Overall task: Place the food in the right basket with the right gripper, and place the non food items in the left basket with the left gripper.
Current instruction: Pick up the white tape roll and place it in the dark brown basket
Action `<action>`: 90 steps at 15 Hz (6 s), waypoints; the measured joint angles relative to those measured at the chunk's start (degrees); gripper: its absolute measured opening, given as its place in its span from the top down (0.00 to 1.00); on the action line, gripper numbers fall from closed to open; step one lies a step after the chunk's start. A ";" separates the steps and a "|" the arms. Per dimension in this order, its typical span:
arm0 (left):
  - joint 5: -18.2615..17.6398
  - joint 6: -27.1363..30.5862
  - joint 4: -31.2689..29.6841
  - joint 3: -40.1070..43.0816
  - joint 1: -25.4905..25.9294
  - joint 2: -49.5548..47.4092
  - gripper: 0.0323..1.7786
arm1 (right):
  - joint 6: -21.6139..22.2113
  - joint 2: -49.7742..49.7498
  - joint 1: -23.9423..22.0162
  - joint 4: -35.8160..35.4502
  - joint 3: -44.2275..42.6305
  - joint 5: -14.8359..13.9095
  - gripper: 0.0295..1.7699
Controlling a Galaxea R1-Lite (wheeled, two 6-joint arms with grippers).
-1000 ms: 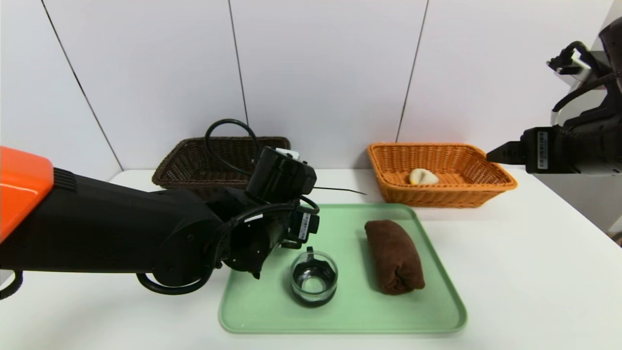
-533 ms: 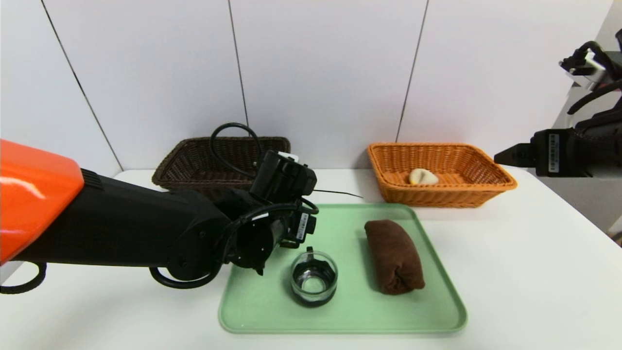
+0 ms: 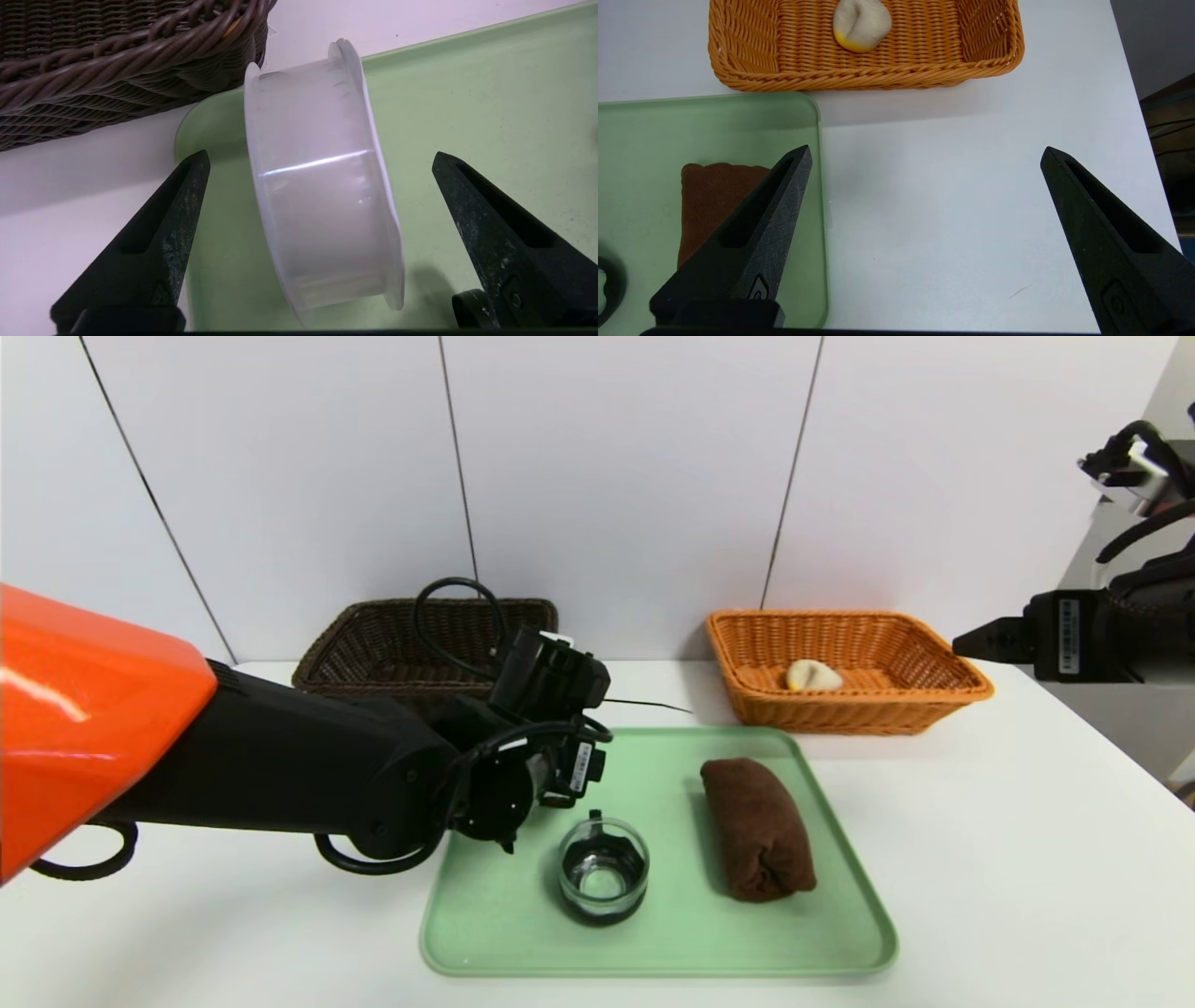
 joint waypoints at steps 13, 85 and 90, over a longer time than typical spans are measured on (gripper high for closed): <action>-0.05 0.11 0.06 -2.56 1.34 2.62 0.36 | 0.00 -0.13 0.61 0.04 0.39 0.21 0.04; -23.43 10.84 21.55 -33.99 35.78 10.95 0.56 | -2.85 4.28 -9.81 -12.98 5.27 27.60 0.04; -23.50 10.84 21.69 -34.18 35.80 11.31 0.31 | -2.79 4.35 -9.81 -12.98 5.33 27.64 0.04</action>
